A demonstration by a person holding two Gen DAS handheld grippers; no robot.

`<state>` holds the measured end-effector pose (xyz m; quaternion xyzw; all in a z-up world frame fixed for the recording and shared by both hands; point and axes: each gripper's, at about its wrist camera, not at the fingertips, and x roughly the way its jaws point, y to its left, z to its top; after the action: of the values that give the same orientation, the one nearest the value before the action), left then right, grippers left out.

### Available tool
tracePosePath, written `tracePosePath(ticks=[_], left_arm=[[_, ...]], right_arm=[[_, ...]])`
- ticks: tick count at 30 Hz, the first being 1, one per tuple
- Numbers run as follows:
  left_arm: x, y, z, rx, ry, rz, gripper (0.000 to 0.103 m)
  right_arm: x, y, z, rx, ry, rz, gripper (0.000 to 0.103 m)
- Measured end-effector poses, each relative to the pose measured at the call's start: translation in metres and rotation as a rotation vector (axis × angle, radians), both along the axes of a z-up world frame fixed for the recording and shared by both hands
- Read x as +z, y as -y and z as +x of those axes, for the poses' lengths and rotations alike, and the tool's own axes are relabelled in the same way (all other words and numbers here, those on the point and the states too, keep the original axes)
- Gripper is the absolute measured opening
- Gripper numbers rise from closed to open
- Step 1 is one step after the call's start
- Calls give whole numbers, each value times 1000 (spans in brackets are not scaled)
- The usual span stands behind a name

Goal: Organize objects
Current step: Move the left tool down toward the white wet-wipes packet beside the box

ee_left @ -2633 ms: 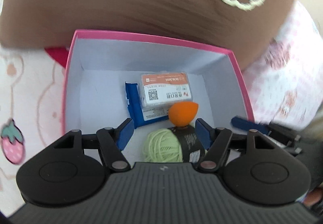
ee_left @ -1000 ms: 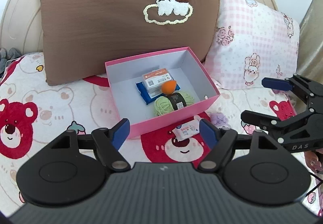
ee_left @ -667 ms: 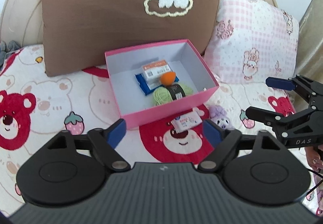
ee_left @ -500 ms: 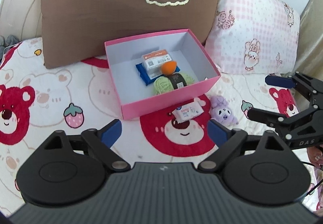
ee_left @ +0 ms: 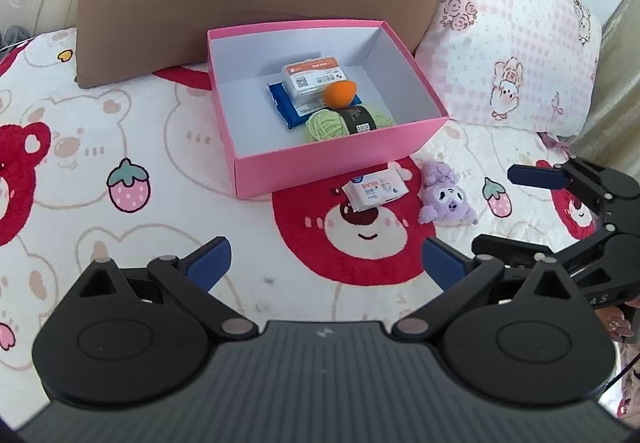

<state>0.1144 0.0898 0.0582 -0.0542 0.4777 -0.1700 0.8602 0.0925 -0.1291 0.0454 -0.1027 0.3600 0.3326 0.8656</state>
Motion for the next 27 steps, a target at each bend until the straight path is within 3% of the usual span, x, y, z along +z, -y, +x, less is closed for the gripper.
tracePosePath(ticks=[5,9,14,25,27], left_arm=[[-24,3,8,16,-12,-3,103],[-41,8,17,21,-10,-40,103],[-61,19,27,6,-31,-65,101],[-103,44,39,-7,-18,-136,99],[-108,52,42,-9,0,-106,99]], right_arm=[[-26,2,14,-13,-57,23,95],[-54,6,14,-5,-41,87,95],[-98,11,12,-93,-69,156,95],[-125,6,36,-117,-21,82,95],[-131,5,41,-136,1,89,95]])
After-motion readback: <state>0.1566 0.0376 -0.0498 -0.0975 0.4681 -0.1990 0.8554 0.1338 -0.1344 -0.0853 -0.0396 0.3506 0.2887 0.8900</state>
